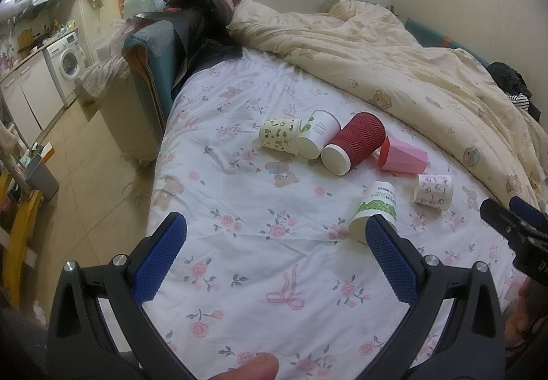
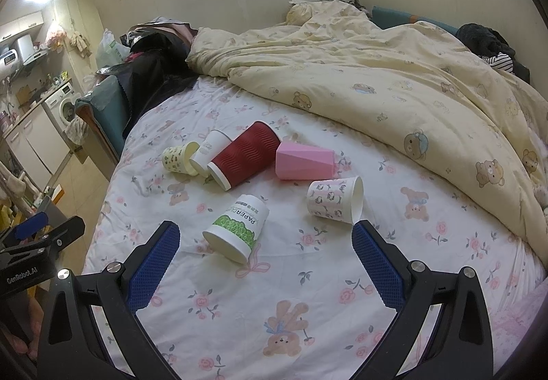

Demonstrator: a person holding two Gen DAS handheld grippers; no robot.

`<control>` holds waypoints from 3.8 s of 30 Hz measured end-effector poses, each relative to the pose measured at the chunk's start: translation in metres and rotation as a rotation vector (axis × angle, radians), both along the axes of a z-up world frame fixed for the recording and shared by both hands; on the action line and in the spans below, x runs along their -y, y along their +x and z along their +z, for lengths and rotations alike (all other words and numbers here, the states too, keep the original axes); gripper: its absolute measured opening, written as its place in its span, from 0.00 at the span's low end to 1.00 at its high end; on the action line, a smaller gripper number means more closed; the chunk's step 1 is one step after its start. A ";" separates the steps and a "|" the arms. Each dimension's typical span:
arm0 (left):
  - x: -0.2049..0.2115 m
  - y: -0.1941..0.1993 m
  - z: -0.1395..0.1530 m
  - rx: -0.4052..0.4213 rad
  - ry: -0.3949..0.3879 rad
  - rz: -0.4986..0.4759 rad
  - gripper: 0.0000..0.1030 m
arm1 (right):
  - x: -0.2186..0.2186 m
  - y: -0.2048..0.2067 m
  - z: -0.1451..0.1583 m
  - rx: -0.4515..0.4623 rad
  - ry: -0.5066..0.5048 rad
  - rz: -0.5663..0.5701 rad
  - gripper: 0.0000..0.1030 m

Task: Flip cup upside down

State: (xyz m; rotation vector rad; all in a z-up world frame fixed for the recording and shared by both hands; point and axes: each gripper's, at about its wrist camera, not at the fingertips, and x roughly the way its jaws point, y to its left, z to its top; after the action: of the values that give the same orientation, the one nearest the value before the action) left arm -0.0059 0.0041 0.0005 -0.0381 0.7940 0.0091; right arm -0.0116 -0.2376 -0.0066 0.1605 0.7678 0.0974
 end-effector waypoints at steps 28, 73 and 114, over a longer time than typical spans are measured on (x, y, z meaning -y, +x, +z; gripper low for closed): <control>-0.037 0.121 0.005 -0.127 0.002 0.062 1.00 | -0.012 0.130 0.009 -0.249 0.239 0.110 1.00; -0.040 0.158 -0.030 -0.192 -0.014 0.099 1.00 | -0.019 0.219 -0.078 -0.505 0.615 -0.069 0.70; -0.033 -0.018 -0.039 -0.253 -0.023 0.084 1.00 | -0.032 0.014 -0.092 -0.608 0.370 0.323 0.70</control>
State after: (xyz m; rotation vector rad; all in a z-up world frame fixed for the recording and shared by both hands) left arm -0.0239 0.0374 -0.0389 -0.0934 1.0455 0.0858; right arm 0.0022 -0.2055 -0.0983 0.4282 1.3769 0.5155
